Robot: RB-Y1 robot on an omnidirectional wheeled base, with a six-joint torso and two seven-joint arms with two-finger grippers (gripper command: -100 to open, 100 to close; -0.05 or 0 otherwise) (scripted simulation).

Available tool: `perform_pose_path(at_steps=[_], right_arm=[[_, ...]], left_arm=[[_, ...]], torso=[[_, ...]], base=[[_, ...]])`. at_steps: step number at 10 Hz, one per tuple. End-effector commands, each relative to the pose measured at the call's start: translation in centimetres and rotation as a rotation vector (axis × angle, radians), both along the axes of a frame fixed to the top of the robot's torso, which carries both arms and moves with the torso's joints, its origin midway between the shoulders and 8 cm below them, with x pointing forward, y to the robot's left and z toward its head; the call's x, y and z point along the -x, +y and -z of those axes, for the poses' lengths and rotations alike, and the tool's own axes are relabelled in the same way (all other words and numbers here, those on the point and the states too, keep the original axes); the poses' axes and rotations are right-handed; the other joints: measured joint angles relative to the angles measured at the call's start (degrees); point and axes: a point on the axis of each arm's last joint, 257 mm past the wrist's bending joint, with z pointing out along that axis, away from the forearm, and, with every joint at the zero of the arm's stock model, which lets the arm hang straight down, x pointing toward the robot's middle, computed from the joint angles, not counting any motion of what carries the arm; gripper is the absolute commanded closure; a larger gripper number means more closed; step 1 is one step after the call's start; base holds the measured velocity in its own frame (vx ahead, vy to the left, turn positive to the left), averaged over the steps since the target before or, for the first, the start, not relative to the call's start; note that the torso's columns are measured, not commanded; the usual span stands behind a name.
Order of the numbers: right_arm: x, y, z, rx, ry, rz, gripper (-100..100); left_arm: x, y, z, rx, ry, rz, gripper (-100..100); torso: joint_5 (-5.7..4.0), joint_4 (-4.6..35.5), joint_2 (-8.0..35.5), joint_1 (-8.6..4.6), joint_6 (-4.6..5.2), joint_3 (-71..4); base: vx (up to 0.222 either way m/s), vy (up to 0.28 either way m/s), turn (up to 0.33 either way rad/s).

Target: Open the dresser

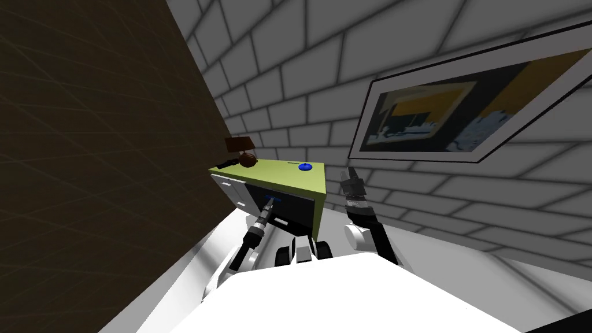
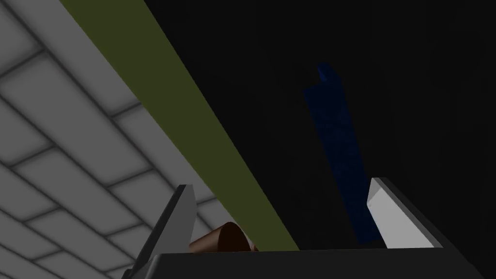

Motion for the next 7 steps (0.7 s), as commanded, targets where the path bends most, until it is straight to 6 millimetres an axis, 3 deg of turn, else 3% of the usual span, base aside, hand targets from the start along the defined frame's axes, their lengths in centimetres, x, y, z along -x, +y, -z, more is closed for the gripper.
perform_pose_path(at_steps=[1,2,3,4,5,7], right_arm=[[0.0,0.0,0.0,0.000,0.000,0.000,0],[0.0,0.0,0.0,0.000,0.000,0.000,0],[0.0,0.0,0.0,0.000,0.000,0.000,0],[0.0,0.0,0.0,0.000,0.000,0.000,0],[0.0,0.0,0.0,0.000,0.000,0.000,0],[0.0,0.0,0.0,0.000,0.000,0.000,0]], left_arm=[[-0.3,0.3,3.3,-0.058,0.077,0.012,-100],[-0.2,0.6,4.5,-0.081,0.104,0.017,-100],[-0.5,0.4,3.4,-0.065,0.083,0.014,-100],[-0.5,0.4,3.6,-0.068,0.088,0.014,-100],[-0.5,0.4,3.6,-0.068,0.088,0.014,100],[0.2,0.2,3.4,-0.067,0.088,0.024,100]], torso=[[-0.02,0.01,0.02,-0.06,0.01,0.02],[0.00,0.00,-0.02,0.02,0.03,0.00],[0.02,-0.01,-0.04,0.07,0.02,-0.02],[-0.01,0.01,0.04,-0.06,-0.02,0.02],[-0.03,0.02,0.06,-0.10,0.01,0.04],[0.04,0.07,0.29,0.21,-0.01,0.16]], base=[[0.033,0.059,-0.173],[0.040,0.071,-0.204],[0.012,0.027,-0.062],[0.000,0.000,0.000],[0.000,0.000,0.000],[-0.138,0.062,0.057]])
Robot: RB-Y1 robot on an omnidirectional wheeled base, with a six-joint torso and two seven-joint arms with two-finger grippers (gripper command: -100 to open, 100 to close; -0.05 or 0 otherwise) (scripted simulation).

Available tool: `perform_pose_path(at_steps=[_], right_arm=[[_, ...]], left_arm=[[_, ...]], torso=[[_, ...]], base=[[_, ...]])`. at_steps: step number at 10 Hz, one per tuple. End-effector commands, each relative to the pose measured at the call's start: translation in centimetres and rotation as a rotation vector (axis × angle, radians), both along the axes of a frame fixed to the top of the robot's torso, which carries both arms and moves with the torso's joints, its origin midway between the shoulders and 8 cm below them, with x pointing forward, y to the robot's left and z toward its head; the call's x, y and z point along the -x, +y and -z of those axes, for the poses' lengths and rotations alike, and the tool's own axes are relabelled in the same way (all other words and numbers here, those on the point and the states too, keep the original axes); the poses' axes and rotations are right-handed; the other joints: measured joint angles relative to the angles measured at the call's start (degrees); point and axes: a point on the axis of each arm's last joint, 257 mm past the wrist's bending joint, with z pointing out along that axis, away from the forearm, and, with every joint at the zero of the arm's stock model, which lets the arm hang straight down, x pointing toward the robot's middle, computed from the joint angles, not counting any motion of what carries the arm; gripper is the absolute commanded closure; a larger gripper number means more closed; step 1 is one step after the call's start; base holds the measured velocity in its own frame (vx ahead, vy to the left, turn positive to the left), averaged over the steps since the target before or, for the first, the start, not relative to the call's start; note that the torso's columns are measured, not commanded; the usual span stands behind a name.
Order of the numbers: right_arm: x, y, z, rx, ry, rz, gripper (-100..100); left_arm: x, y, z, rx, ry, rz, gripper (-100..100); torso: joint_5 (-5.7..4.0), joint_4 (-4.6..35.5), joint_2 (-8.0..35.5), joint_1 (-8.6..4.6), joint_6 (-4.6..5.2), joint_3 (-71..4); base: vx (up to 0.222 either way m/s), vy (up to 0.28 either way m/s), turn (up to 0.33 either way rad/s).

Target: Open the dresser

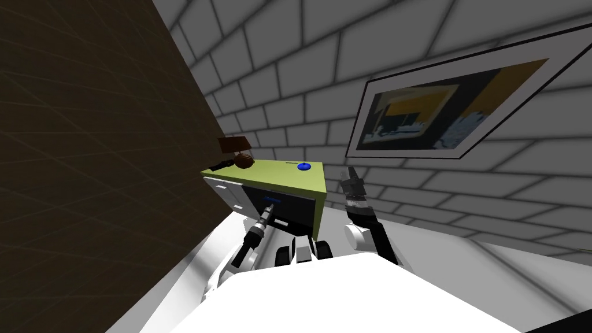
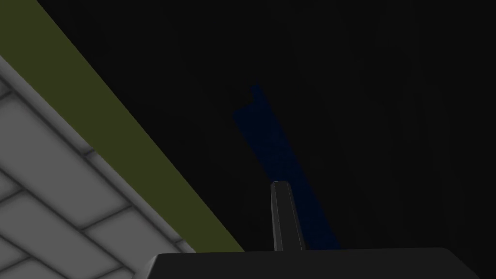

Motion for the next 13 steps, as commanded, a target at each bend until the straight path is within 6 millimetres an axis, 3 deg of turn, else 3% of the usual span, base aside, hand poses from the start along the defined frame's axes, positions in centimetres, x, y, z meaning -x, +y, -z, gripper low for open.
perform_pose_path(at_steps=[1,3,4,6,9,10,13], right_arm=[[0.0,0.0,0.0,0.000,0.000,0.000,0],[0.0,0.0,0.0,0.000,0.000,0.000,0],[0.0,0.0,0.0,0.000,0.000,0.000,0],[0.0,0.0,0.0,0.000,0.000,0.000,0],[0.0,0.0,0.0,0.000,0.000,0.000,0],[0.0,0.0,0.0,0.000,0.000,0.000,0],[0.0,0.0,0.0,0.000,0.000,0.000,0]], left_arm=[[0.8,-0.3,-0.2,0.002,0.001,0.012,100],[0.8,-0.3,-0.3,0.002,0.001,0.014,100],[0.7,-0.3,-0.2,-0.004,0.009,0.013,-100],[0.6,-0.2,-0.2,-0.009,0.016,0.012,-100],[0.5,-0.2,-0.2,-0.010,0.018,0.012,-100],[0.5,-0.2,-0.2,-0.010,0.017,0.012,100],[1.7,-0.5,-0.6,-0.015,0.021,0.031,100]], torso=[[0.02,0.05,0.10,-0.02,0.03,0.08],[-0.02,-0.03,-0.19,-0.10,0.03,-0.09],[-0.05,-0.13,-0.60,-0.28,0.05,-0.33],[-0.15,-0.28,-1.01,-0.56,0.04,-0.62],[0.03,0.02,0.04,0.06,0.01,0.04],[0.04,0.06,0.14,0.09,0.02,0.12],[0.00,0.03,0.04,-0.06,0.03,0.05]], base=[[-0.180,0.058,0.045],[-0.143,0.067,0.029],[0.067,-0.033,-0.067],[0.155,-0.103,-0.044],[0.085,-0.049,-0.022],[0.011,-0.005,0.000],[-0.144,0.052,0.055]])
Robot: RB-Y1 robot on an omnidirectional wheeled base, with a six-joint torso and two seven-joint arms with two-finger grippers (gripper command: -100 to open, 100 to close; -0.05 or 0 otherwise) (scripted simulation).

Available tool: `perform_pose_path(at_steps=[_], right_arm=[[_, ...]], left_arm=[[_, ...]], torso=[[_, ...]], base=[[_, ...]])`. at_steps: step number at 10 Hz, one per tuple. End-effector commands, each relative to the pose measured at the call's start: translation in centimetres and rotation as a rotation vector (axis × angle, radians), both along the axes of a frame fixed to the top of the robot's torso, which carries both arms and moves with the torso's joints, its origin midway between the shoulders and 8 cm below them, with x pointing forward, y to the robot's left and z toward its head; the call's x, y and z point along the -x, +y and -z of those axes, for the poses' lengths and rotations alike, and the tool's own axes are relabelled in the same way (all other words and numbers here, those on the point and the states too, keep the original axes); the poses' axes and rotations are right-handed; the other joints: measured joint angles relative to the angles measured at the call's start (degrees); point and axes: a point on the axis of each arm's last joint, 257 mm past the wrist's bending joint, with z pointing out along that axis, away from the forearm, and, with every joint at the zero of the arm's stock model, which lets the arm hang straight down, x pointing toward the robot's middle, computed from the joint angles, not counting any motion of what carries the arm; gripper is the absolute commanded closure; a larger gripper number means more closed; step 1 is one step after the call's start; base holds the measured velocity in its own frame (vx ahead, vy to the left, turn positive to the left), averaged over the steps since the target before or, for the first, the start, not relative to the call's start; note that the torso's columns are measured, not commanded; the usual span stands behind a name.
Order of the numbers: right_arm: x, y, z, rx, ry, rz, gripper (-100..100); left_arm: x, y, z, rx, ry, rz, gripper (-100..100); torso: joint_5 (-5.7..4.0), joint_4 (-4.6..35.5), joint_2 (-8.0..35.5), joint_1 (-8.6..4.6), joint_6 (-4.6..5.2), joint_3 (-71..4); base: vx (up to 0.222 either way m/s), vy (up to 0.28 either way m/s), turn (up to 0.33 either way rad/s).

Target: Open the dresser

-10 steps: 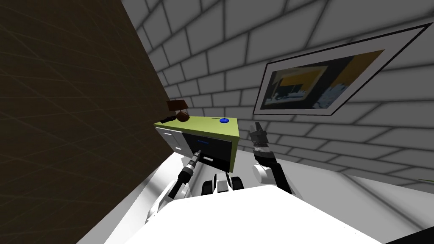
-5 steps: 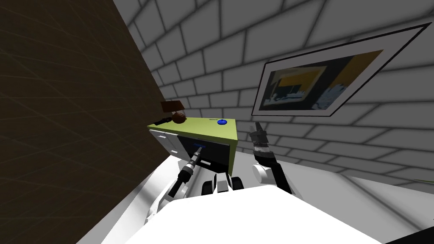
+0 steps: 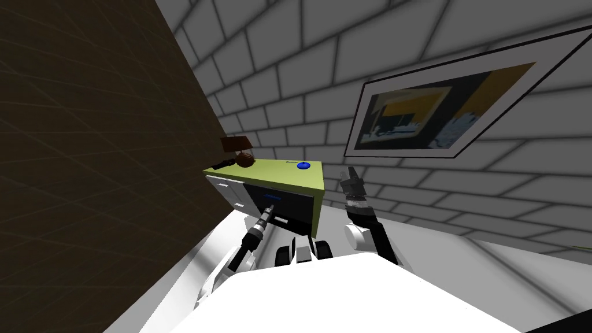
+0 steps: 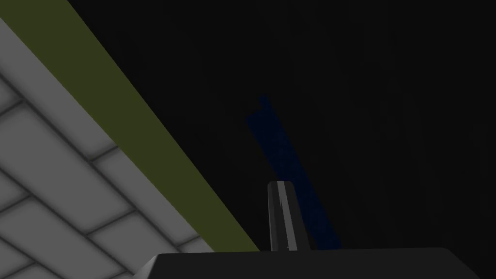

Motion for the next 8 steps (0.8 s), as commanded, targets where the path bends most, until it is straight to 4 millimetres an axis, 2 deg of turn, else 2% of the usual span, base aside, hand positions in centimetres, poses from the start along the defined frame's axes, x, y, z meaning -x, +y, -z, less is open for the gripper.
perform_pose_path(at_steps=[1,2,3,8], right_arm=[[0.0,0.0,0.0,0.000,0.000,0.000,0],[0.0,0.0,0.0,0.000,0.000,0.000,0],[0.0,0.0,0.0,0.000,0.000,0.000,0],[0.0,0.0,0.0,0.000,0.000,0.000,0]], left_arm=[[0.9,-0.3,-0.3,-0.004,0.003,0.014,100],[0.7,-0.3,-0.3,-0.003,0.002,0.011,100],[0.4,0.0,-0.2,-0.006,0.008,0.003,-100],[-0.1,0.3,0.0,-0.010,0.013,-0.009,-100]], torso=[[0.00,-0.05,-0.16,0.03,-0.01,-0.10],[-0.02,-0.08,-0.27,-0.09,0.00,-0.18],[-0.07,-0.17,-0.64,-0.26,0.02,-0.38],[-0.03,-0.09,-0.29,-0.12,0.00,-0.19]], base=[[-0.187,0.070,0.063],[-0.088,0.027,0.012],[0.063,-0.045,-0.046],[0.125,-0.072,-0.024]])
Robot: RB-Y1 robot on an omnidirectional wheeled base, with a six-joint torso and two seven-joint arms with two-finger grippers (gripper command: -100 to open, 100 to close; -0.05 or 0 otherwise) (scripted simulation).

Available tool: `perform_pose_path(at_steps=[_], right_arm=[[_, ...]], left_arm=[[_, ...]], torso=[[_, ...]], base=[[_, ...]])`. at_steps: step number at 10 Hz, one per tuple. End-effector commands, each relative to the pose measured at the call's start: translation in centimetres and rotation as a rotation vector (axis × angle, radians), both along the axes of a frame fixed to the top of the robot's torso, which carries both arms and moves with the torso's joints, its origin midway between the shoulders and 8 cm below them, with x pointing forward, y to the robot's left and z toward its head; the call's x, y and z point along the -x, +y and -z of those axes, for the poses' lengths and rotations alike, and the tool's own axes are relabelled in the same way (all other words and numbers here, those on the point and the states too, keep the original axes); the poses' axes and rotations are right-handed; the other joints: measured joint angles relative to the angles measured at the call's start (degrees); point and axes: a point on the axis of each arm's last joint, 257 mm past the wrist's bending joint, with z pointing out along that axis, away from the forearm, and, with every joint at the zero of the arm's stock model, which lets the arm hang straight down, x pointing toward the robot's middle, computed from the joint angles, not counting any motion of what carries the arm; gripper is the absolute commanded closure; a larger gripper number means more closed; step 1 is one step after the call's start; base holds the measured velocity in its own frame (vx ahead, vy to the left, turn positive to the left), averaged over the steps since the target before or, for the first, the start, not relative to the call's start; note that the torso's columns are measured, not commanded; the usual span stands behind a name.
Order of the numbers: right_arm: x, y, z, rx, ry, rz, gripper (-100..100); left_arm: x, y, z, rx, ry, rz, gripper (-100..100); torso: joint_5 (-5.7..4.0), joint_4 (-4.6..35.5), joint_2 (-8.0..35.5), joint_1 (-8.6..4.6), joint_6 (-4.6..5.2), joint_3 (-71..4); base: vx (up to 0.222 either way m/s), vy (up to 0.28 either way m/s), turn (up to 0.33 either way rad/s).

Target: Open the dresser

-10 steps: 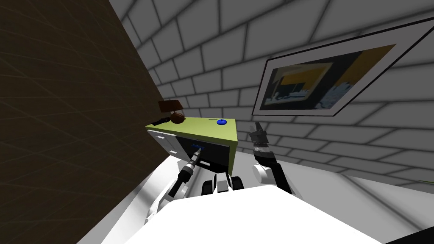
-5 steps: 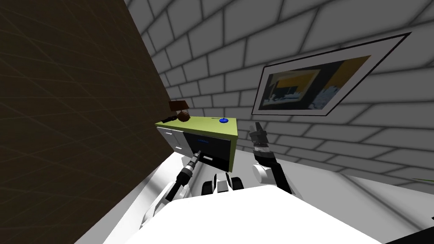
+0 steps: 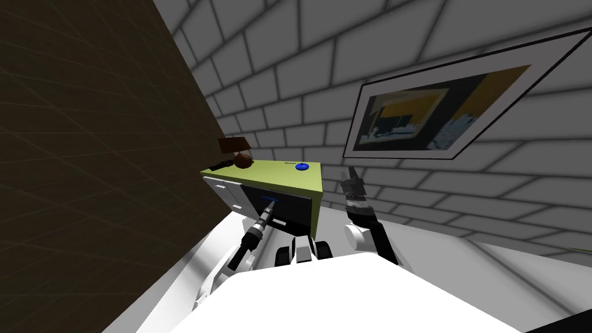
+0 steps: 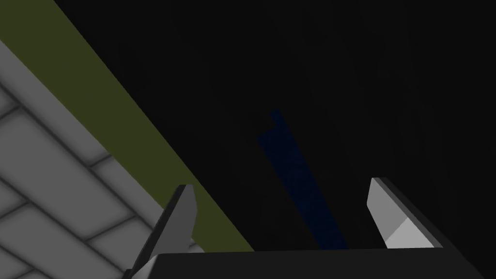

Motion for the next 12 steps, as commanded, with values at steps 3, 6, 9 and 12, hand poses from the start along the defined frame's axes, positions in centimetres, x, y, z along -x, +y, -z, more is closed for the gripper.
perform_pose_path(at_steps=[3,6,9,12], right_arm=[[0.0,0.0,0.0,0.000,0.000,0.000,0],[0.0,0.0,0.0,0.000,0.000,0.000,0],[0.0,0.0,0.0,0.000,0.000,0.000,0],[0.0,0.0,0.0,0.000,0.000,0.000,0]], left_arm=[[0.5,-0.2,-0.2,-0.002,0.002,0.009,100],[1.4,-0.5,-0.4,-0.005,0.005,0.023,100],[0.6,-0.2,-0.1,-0.004,0.004,0.009,-100],[-0.3,0.1,0.1,-0.002,0.003,-0.005,-100]], torso=[[0.04,0.06,0.20,0.14,0.00,0.13],[0.03,0.05,0.15,0.08,0.00,0.10],[-0.08,-0.20,-0.76,-0.29,0.03,-0.45],[0.00,-0.05,-0.18,0.01,0.00,-0.12]], base=[[-0.021,0.007,0.025],[-0.171,0.069,0.047],[0.037,-0.023,-0.031],[0.169,-0.067,-0.042]])
